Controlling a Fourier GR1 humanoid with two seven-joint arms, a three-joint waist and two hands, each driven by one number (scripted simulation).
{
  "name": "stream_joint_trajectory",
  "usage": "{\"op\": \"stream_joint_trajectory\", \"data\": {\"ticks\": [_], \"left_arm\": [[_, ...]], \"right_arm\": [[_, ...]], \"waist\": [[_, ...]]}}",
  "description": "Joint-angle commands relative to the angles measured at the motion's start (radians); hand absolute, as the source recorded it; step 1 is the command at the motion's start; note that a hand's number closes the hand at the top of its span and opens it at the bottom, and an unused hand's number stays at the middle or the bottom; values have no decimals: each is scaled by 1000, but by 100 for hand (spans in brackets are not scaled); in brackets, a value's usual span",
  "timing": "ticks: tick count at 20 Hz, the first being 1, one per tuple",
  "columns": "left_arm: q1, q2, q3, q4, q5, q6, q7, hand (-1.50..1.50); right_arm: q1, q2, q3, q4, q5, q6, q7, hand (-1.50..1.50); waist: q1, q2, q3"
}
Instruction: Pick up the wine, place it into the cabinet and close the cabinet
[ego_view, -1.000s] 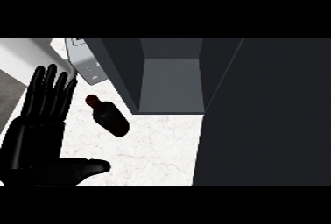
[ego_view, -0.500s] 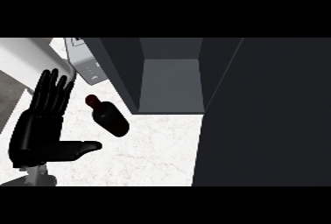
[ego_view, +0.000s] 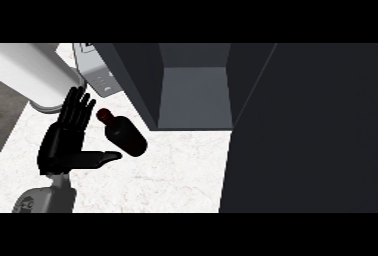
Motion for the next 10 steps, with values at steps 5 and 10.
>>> {"op": "stream_joint_trajectory", "data": {"ticks": [5, 10], "left_arm": [[-68, 5, 37, 339, -32, -99, -214, -150], [-65, 13, 45, 421, -36, -142, -267, -150]], "right_arm": [[22, 5, -28, -85, -80, 10, 36, -150], [86, 22, -7, -84, -85, 44, -17, -150]], "waist": [[-2, 0, 0], [1, -1, 1]]}}
